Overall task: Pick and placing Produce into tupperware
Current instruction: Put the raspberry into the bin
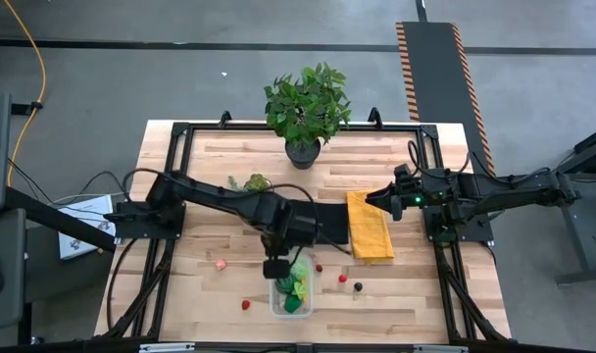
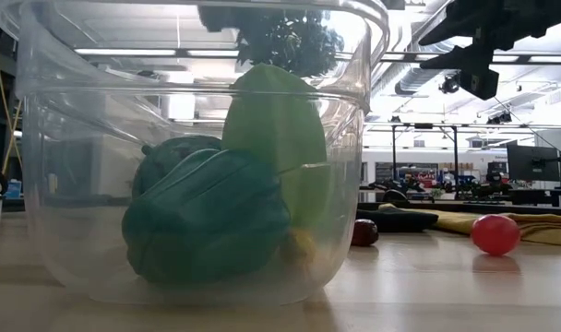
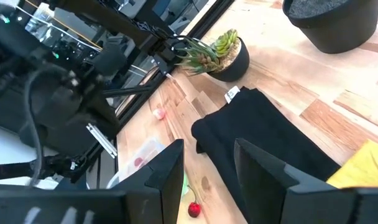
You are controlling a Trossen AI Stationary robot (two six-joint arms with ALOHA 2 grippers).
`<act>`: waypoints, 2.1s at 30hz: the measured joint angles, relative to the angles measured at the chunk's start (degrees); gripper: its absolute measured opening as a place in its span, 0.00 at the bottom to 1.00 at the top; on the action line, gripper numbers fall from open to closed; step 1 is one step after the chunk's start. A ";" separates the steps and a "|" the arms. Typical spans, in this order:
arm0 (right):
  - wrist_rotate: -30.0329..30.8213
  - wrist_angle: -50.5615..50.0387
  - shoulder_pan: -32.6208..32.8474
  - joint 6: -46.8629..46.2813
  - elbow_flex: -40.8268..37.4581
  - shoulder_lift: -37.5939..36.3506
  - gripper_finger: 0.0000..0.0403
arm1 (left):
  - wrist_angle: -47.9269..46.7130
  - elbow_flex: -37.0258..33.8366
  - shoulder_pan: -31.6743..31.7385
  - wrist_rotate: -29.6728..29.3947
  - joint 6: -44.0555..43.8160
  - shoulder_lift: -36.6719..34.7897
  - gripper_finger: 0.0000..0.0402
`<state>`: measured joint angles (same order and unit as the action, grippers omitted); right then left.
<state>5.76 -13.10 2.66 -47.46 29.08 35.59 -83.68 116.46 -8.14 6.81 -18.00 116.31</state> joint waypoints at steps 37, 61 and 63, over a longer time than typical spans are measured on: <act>1.11 -0.66 -0.02 -4.57 0.00 0.03 0.33 | 4.24 -47.97 -4.43 -3.75 -22.12 -40.44 0.01; 2.52 -0.90 -0.02 -4.99 0.02 0.03 0.33 | 15.43 -73.28 -4.78 8.30 -68.21 -54.93 0.00; 2.51 -0.88 -0.02 -4.54 0.02 0.03 0.33 | 17.16 -73.28 -5.80 6.66 -70.46 -54.99 0.00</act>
<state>8.27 -13.98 2.63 -52.00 29.10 35.62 -66.52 43.18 -13.94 13.47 -88.46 61.32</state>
